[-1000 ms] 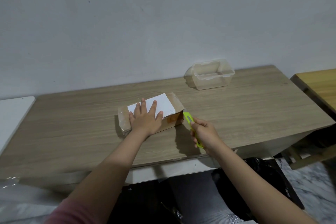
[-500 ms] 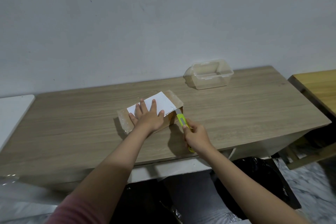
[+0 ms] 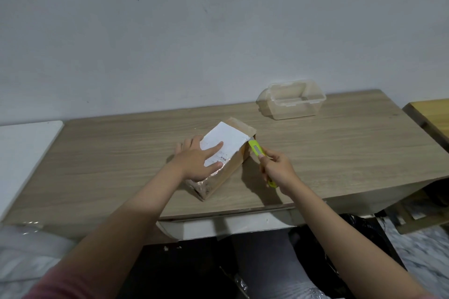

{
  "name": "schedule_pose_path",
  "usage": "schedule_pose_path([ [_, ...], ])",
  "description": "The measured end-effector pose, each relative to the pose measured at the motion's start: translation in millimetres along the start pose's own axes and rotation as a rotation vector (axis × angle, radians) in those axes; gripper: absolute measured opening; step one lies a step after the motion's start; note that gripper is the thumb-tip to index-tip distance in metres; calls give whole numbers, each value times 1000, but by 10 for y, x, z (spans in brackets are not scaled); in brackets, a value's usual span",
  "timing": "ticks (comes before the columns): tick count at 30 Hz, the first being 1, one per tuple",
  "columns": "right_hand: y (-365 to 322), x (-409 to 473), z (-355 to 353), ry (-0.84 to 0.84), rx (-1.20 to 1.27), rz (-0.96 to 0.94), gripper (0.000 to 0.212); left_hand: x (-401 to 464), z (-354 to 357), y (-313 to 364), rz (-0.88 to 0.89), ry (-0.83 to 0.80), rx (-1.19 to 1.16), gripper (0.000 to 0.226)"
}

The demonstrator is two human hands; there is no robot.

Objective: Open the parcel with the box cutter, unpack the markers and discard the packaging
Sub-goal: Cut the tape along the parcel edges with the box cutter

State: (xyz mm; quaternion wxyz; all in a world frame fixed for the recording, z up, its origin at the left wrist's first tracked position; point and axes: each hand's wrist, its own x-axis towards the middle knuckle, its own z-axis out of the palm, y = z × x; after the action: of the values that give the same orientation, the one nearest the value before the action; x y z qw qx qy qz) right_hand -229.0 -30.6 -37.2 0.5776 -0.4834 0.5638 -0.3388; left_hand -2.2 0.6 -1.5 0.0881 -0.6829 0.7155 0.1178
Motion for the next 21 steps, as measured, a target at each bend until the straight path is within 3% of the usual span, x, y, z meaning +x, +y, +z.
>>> schedule_pose_path([
  [3, -58, 78, -23, -22, -26, 5, 36, -10, 162, -43, 111, 78, -15, 74],
  [5, -92, 116, -35, -45, -35, -2, 35, 8, 232, -42, 138, 117, -25, 70],
  [8, -99, 166, -56, -66, -36, -25, 37, 52, 239, 19, 100, 138, -79, 55],
  [14, -83, 189, -98, -72, -9, -14, 38, 127, 299, 254, 0, 182, -211, 55],
  [21, -232, 367, -164, -137, -106, -1, 37, 166, 299, 282, -36, 183, -206, 54],
])
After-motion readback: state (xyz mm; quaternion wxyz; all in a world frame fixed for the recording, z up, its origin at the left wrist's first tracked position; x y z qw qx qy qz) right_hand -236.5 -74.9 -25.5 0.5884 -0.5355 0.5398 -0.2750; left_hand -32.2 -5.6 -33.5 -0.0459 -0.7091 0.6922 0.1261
